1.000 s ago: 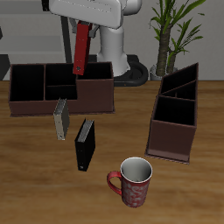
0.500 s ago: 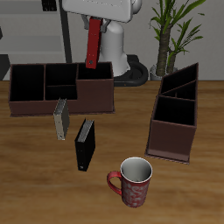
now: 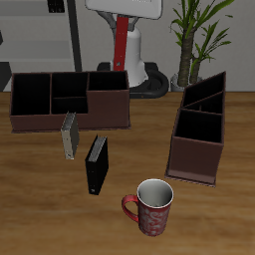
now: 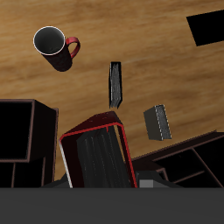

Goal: Place the red book into the left desk caddy's back compartment

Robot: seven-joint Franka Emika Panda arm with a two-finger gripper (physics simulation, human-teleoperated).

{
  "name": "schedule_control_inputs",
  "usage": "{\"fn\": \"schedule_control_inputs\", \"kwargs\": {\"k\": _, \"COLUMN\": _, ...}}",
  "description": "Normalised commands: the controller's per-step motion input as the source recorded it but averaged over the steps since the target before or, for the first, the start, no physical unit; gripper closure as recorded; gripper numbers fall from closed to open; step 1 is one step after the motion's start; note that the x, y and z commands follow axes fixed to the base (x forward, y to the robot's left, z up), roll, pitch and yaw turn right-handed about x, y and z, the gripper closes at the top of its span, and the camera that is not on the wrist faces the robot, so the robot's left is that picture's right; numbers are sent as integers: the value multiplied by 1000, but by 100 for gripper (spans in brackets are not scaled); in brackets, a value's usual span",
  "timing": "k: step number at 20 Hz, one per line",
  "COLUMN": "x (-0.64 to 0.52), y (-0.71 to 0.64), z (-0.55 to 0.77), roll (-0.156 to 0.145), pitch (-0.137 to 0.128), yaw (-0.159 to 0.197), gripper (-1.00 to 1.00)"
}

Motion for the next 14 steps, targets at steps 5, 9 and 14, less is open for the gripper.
{"fn": "schedule_control_inputs", "kwargs": {"k": 5, "x": -269, "y": 284, "z": 20, "roll": 26, "pitch": -29, "yaw": 11, "gripper": 100}}
{"fn": "schedule_control_inputs", "kwargs": {"k": 9, "x": -250, "y": 327, "z": -18, "roll": 51, "pitch": -25, "yaw": -19, "gripper": 100}}
{"fn": "schedule_control_inputs", "kwargs": {"k": 14, "x": -219, "y": 301, "z": -43, "roll": 40, "pitch": -17, "yaw": 6, "gripper": 100}}
